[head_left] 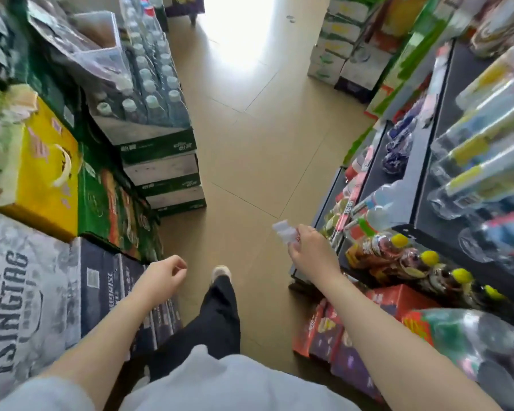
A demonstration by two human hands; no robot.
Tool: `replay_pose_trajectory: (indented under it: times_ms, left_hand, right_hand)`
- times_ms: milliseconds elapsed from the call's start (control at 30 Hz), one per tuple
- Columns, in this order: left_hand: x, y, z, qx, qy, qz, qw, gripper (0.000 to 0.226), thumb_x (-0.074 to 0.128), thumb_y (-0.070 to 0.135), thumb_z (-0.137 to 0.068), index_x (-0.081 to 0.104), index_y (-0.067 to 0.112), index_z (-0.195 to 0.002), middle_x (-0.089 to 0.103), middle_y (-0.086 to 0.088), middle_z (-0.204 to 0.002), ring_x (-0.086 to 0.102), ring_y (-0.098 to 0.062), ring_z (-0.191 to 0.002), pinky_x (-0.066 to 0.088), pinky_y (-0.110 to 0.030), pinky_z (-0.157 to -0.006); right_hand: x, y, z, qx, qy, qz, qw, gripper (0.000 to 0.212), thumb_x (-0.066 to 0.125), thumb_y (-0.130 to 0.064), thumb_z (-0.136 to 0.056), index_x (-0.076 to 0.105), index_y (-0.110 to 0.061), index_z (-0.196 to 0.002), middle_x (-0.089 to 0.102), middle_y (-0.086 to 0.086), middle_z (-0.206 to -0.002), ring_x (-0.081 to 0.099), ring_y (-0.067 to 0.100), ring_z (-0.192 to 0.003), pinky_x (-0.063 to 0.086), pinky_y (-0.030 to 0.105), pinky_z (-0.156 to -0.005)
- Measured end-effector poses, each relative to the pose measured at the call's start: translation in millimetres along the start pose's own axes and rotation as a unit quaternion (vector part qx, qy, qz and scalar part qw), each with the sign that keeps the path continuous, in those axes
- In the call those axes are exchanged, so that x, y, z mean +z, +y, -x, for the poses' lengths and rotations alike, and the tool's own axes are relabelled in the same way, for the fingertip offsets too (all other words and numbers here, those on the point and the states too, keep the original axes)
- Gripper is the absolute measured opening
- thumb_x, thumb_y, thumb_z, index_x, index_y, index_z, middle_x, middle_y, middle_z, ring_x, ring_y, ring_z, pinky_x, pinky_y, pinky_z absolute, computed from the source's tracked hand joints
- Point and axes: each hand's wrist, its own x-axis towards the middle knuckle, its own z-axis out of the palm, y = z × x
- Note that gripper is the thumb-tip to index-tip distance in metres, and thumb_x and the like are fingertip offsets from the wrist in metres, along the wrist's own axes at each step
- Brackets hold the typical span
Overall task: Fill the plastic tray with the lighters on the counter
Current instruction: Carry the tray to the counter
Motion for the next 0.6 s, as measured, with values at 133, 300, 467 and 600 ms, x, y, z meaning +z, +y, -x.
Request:
replay_pose_trajectory:
  times_ms: [133,300,467,600]
  left_hand:
    - [-50.9,24.0,-74.9,0.003,-0.012,-0.021,1.000,0.015,0.050,0.024,-0.091,0.058,0.018,-0.103,0.064,0.000,-0.094,0.057,-0.008,-0.075,0.039,-0.015,-0.057]
    - [-134.7,107.3,-182.9,0.068,0.007,-0.029,0.997,0.016,0.050,0.027,-0.092,0.058,0.022,-0.105,0.061,0.004,-0.095,0.057,-0.008,-0.082,0.045,-0.020,-0.067]
    - [-192.0,196.3,-297.5,0.135,0.032,-0.006,0.990,0.018,0.052,0.026,-0.090,0.060,0.018,-0.104,0.063,0.003,-0.087,0.058,-0.012,-0.078,0.048,-0.026,-0.074]
    - [-222.5,254.4,-404.4,0.148,0.037,0.010,0.988,0.016,0.050,0.024,-0.091,0.057,0.019,-0.105,0.060,0.005,-0.088,0.058,-0.009,-0.078,0.049,-0.024,-0.072]
  right_hand:
    - [-17.4,-11.7,-91.1,0.022,-0.049,0.009,0.999,0.011,0.044,-0.015,-0.086,0.036,-0.016,-0.079,0.045,0.006,-0.085,0.051,0.029,-0.079,0.039,0.034,-0.061]
    - [-56.5,-7.3,-215.7,0.067,-0.056,0.022,0.996,0.010,0.045,-0.018,-0.087,0.038,-0.016,-0.081,0.054,0.009,-0.091,0.056,0.032,-0.086,0.038,0.034,-0.063]
    - [-91.9,15.9,-335.5,0.102,-0.069,0.065,0.990,0.010,0.042,-0.021,-0.090,0.038,-0.015,-0.082,0.059,0.013,-0.102,0.053,0.031,-0.082,0.035,0.032,-0.061]
    - [-128.9,35.8,-453.9,0.096,-0.064,0.064,0.991,0.012,0.039,-0.020,-0.091,0.038,-0.014,-0.082,0.060,0.014,-0.101,0.055,0.031,-0.084,0.037,0.032,-0.061]
